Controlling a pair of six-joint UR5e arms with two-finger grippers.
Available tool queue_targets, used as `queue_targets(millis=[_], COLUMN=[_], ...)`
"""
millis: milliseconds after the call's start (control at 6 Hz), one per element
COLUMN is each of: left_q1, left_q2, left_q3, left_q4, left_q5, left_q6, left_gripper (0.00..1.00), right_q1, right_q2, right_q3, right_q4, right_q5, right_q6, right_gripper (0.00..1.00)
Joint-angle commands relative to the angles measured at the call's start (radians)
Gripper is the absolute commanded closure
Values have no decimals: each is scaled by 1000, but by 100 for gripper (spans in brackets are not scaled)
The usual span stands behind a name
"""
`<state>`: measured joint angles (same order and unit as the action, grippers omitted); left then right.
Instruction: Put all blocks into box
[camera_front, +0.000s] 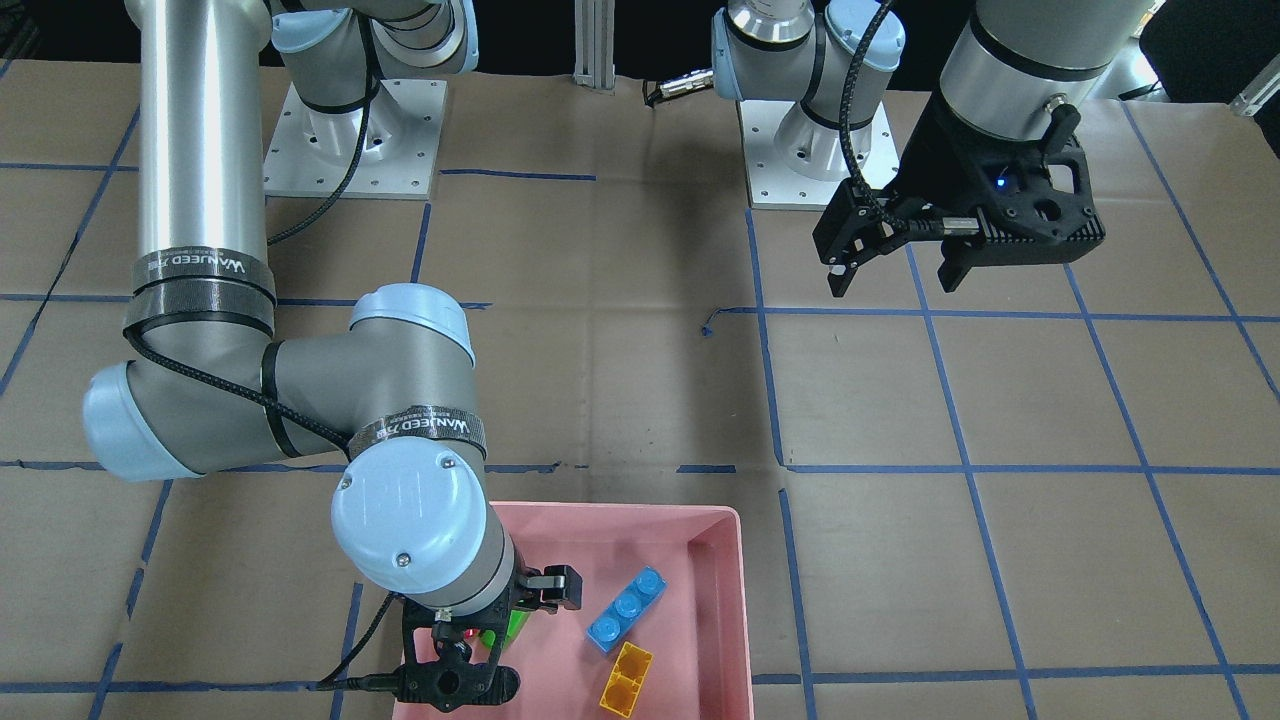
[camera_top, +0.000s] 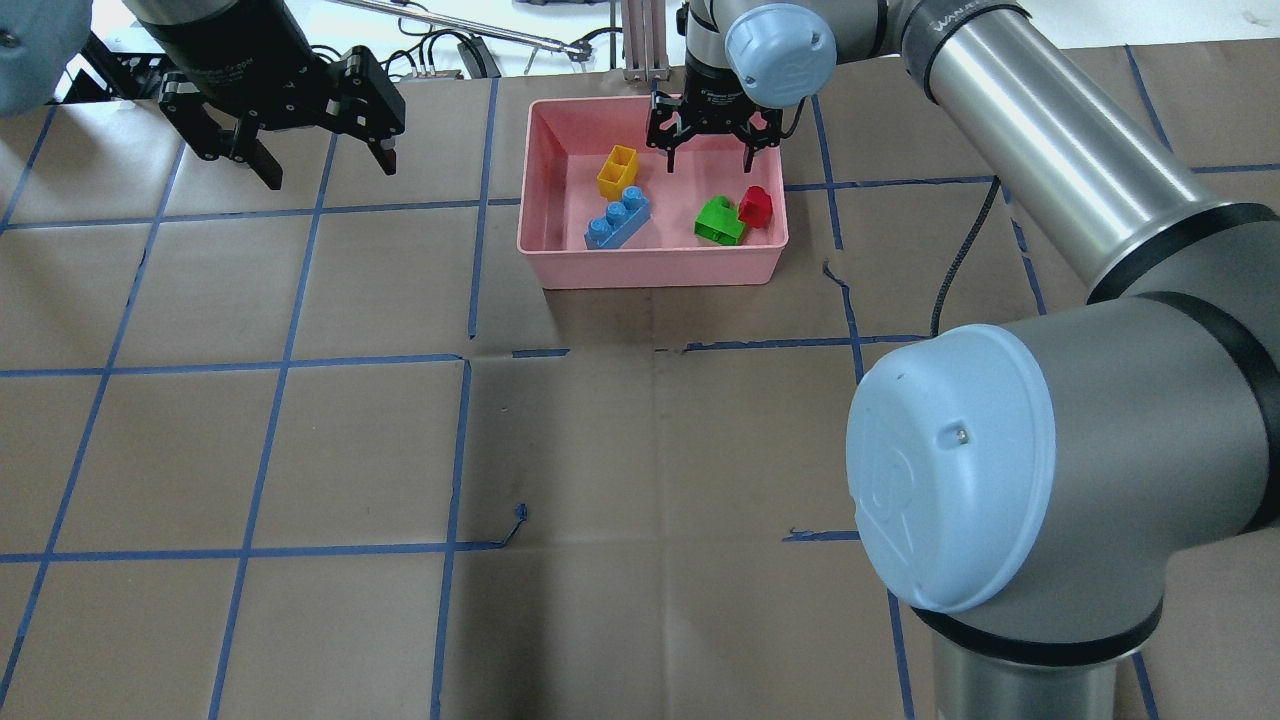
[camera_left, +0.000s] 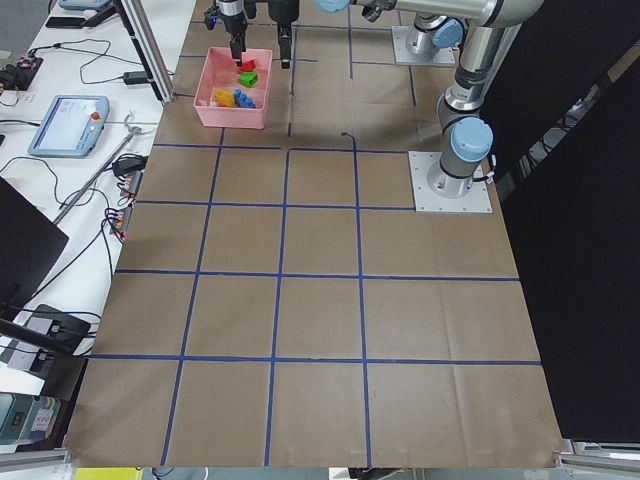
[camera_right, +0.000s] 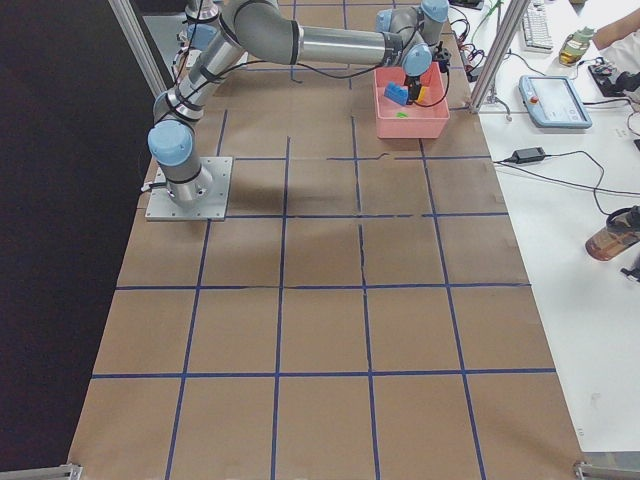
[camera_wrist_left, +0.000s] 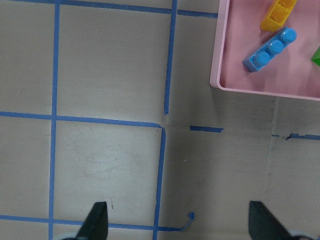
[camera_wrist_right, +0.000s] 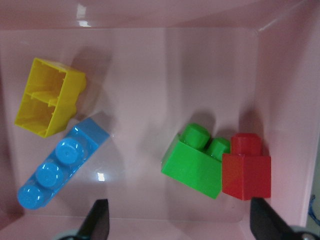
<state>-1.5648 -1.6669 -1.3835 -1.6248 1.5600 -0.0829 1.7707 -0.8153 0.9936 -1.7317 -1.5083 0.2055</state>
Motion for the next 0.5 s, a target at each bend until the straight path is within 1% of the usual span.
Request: queue_targets(millis=[0, 167, 333], left_q1=[0, 0, 0], left_q2=[1, 3, 3], left_q3=[0, 0, 0], left_q4=[2, 0, 2], left_q5=[2, 2, 2], left_q6=[0, 0, 0], left_gripper=[1, 1, 1], right_q1=[-25, -68, -103], right_q2=[-89, -141, -238], right_q3=[12, 32, 109], right_q4=[129, 205, 234], right_q5=[-4, -6, -35], right_q6=[-11, -47, -104], right_gripper=[0, 0, 0])
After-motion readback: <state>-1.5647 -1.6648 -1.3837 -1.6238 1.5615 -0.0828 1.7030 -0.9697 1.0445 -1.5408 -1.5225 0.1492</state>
